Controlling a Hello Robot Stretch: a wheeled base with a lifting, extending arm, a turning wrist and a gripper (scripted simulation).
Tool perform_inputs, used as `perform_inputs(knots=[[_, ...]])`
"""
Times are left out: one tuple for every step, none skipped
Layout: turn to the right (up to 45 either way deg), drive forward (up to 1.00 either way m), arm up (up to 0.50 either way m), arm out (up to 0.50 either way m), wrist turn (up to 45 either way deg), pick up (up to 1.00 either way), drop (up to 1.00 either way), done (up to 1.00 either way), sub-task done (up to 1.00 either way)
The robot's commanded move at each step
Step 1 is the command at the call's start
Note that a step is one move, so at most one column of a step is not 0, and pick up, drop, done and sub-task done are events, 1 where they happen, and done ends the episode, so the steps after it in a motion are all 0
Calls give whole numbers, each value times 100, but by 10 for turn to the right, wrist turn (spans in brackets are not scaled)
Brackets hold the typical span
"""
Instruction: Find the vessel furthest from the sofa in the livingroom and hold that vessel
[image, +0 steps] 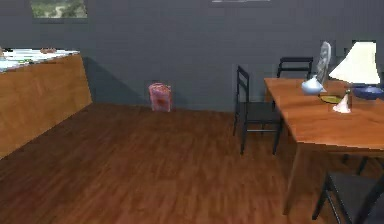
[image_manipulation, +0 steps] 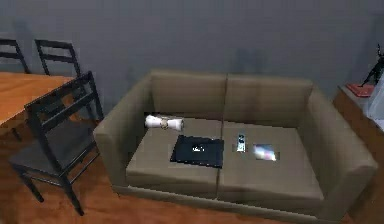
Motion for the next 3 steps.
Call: perform_inputs(knots=[[0,100,0,0,0,0,0,0,0],[0,60,0,0,0,0,0,0,0],[450,0,0,0,0,0,0,0,0]])
